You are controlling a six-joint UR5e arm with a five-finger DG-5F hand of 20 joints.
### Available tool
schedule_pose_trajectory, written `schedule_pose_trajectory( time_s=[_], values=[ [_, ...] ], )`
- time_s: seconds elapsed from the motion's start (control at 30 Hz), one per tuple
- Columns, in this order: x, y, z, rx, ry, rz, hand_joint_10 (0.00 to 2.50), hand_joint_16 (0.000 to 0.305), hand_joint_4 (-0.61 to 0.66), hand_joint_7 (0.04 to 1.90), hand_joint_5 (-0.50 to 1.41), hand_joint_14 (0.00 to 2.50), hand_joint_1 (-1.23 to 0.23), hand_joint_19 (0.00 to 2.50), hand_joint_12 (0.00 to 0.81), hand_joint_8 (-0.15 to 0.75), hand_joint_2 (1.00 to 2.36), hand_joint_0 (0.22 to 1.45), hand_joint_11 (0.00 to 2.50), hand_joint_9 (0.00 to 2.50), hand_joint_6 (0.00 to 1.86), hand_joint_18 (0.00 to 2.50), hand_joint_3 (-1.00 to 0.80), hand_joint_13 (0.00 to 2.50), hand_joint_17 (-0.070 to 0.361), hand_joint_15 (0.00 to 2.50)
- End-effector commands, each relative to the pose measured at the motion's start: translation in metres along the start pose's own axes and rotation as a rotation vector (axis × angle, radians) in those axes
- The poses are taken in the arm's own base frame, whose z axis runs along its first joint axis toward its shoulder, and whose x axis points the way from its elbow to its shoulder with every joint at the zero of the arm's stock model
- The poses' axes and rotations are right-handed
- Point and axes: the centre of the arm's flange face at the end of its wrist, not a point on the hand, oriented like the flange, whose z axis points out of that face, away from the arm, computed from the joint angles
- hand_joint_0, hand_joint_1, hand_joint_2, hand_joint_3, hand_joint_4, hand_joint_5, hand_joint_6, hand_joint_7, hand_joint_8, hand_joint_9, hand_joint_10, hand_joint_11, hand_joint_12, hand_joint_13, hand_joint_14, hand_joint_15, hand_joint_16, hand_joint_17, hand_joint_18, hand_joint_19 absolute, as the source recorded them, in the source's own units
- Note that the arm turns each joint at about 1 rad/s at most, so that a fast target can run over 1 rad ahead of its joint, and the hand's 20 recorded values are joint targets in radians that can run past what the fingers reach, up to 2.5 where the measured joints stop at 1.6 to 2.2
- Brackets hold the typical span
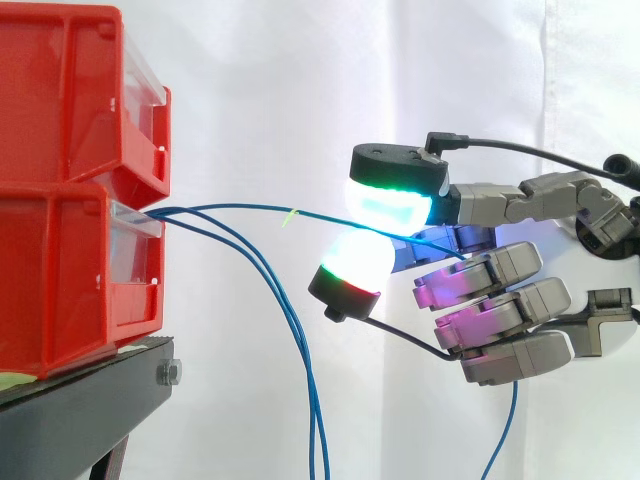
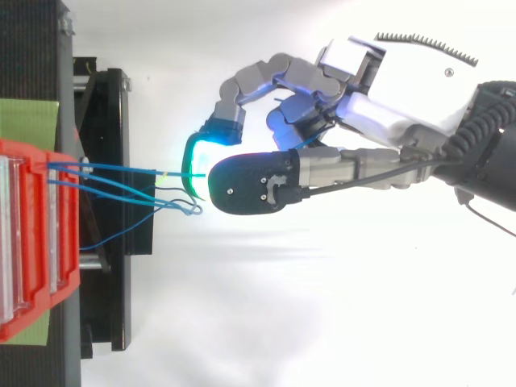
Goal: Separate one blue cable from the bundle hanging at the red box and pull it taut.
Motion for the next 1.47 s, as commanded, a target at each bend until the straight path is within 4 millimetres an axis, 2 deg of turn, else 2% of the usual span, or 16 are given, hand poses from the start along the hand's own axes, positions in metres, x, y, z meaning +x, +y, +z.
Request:
schedule_pose_trajectory(
  time_s=[0.0,1.43],
  values=[
    [-0.0002,0.0003,0.0002,0.000,0.000,0.000,1.60,0.037,0.02,1.01,-0.21,2.50,-0.61,2.05,0.298,0.255,1.02,0.67,1.20,0.87,0.99,1.42,-0.19,1.01,0.082,1.03],
    [-0.0003,-0.0004,-0.0001,0.001,0.000,-0.001,1.56,0.036,0.03,1.02,-0.21,2.50,-0.62,2.04,0.298,0.256,1.02,0.68,1.23,0.89,0.99,1.42,-0.19,1.01,0.081,1.01]
  ],
)
